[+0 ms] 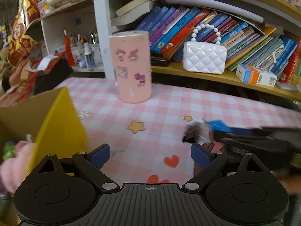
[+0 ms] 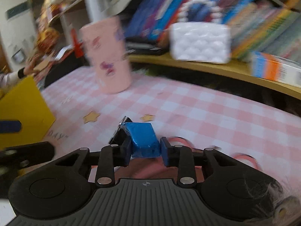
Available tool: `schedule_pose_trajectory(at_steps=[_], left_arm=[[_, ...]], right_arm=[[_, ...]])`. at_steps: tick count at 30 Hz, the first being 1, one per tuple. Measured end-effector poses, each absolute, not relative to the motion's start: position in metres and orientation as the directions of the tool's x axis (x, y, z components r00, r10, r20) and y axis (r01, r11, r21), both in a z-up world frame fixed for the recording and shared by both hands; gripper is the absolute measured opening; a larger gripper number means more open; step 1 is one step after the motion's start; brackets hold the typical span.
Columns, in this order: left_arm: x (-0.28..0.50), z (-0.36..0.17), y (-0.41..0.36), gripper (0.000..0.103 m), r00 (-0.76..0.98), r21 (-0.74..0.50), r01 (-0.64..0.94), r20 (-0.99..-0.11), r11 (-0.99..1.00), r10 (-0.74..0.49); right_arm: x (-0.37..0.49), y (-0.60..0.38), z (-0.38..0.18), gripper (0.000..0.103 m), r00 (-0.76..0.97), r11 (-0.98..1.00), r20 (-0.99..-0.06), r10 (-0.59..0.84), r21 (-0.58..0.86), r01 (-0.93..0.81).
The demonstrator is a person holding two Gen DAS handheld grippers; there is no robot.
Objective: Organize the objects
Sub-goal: 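Grasp the blue eraser with the right tool while the left tool grasps the black binder clip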
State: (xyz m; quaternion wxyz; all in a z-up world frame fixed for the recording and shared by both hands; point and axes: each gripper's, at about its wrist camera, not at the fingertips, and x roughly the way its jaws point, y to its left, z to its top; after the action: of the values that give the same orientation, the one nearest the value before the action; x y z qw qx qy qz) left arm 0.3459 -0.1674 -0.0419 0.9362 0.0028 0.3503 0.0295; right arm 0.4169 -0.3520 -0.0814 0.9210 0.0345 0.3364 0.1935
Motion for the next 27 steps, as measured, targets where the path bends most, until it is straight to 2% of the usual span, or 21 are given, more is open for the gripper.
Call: schedule_pose_trajectory(at_steps=[2,5,13,18,24,27], left_arm=[[0.357,-0.049,-0.174,0.083,0.746,-0.005,-0.043,-0.665,0.999,0.029],[0.373,-0.059,-0.19,0.076,0.736,-0.017,-0.004,-0.677,1.0,-0.009],[0.366,-0.06,-0.227,0.076,0.723,-0.034,0.143,-0.678,0.989,-0.128],[0.333,-0.052,-0.226,0.076,0.734,-0.029,0.261,-0.643,0.965,-0.218],[0.305,-0.053,-0.233,0.076,0.759,0.13,0.381,-0.609,0.915,-0.23],[0.3,-0.055,-0.237,0.076,0.768,0.16,0.394,-0.599,0.905,-0.228]], right_arm=[[0.406,-0.368,-0.077,0.029,0.71,0.936,-0.61,0.35,0.206,-0.285],[0.383,-0.389,-0.07,0.029,0.726,0.945,-0.606,0.326,0.233,-0.229],[0.339,-0.422,-0.061,0.028,0.744,0.955,-0.618,0.255,0.282,-0.093],[0.329,-0.425,-0.051,0.027,0.75,0.945,-0.596,0.287,0.302,-0.122],[0.328,-0.412,-0.037,0.027,0.737,0.934,-0.581,0.345,0.287,-0.21],[0.327,-0.401,-0.03,0.027,0.72,0.924,-0.58,0.381,0.27,-0.271]])
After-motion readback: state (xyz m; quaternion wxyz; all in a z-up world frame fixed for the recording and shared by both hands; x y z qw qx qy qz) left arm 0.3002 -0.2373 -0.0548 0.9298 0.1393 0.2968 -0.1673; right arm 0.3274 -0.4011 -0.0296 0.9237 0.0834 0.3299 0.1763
